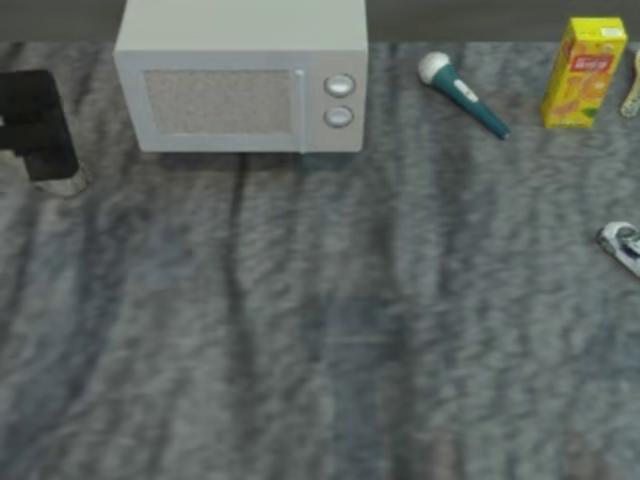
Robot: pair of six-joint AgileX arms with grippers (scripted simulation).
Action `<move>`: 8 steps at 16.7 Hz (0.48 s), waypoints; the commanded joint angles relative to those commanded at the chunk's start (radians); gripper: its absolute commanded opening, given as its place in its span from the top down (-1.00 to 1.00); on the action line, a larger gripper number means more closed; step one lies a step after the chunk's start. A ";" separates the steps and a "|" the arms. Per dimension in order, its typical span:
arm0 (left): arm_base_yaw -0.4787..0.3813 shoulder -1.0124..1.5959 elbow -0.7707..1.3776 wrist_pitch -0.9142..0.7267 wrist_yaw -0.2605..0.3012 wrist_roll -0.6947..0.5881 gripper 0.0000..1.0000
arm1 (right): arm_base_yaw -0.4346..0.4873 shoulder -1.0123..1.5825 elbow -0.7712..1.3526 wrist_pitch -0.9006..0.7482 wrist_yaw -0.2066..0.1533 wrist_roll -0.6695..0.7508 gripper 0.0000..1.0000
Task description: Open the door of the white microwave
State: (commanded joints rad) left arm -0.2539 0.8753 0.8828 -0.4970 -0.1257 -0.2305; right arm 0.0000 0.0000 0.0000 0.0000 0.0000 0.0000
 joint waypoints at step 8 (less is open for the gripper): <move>-0.223 0.854 0.858 -0.457 -0.109 -0.193 -1.00 | 0.000 0.000 0.000 0.000 0.000 0.000 -1.00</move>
State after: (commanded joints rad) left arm -0.4765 1.7296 1.7406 -0.9543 -0.2348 -0.4235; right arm 0.0000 0.0000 0.0000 0.0000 0.0000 0.0000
